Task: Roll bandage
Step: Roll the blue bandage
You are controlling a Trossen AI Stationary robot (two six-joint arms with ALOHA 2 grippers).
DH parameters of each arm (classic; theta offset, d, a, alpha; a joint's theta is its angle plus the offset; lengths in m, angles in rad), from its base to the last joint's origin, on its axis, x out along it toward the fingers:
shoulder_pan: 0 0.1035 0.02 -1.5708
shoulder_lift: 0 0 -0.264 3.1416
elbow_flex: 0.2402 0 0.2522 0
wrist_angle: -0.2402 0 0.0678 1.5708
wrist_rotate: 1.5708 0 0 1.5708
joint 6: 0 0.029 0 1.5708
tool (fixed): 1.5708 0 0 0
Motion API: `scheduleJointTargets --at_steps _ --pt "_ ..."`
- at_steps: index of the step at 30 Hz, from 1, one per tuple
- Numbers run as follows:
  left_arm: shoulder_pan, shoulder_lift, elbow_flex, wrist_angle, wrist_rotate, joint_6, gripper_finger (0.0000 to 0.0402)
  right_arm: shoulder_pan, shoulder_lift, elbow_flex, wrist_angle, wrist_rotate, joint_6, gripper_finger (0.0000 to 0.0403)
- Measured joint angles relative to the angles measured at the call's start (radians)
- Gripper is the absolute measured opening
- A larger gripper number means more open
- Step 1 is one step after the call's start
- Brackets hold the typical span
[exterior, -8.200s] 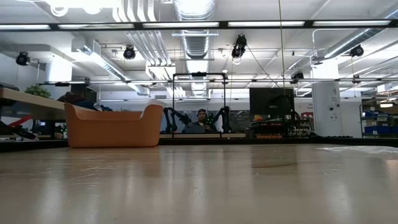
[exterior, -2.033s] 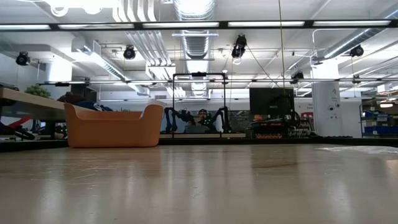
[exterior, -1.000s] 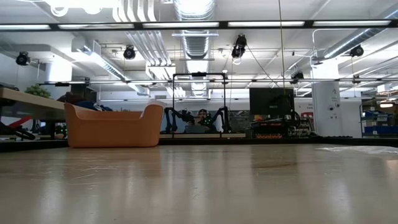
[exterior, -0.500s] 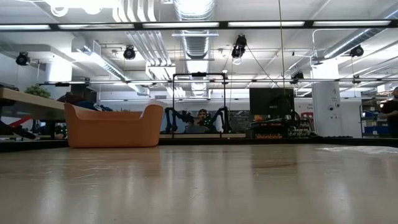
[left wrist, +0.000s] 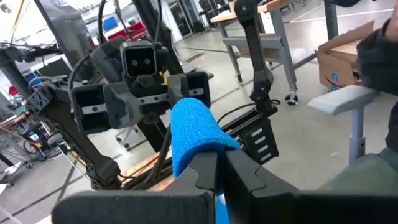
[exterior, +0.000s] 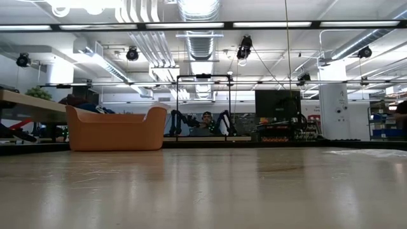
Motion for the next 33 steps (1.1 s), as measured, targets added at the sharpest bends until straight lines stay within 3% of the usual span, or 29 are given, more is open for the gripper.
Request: scheduleJointTargets --at_steps 10,20,26,33 --pt "0.0 0.003 -0.002 -0.002 -0.001 -0.047 0.0 -0.031 0.097 0.0 0.229 0.018 -0.206 0.0194" --pt "0.0 0.003 -0.002 -0.004 -0.002 -0.095 0.0 -0.072 0.119 0.0 0.237 0.015 -0.326 0.0177" --pt "0.001 0.003 -0.002 -0.004 -0.003 -0.113 0.0 -0.091 0.119 0.0 0.238 -0.061 -0.352 0.0167" --pt "0.001 0.003 -0.002 -0.007 -0.004 -0.134 0.0 -0.081 0.115 0.0 0.238 -0.026 -0.386 0.0165"
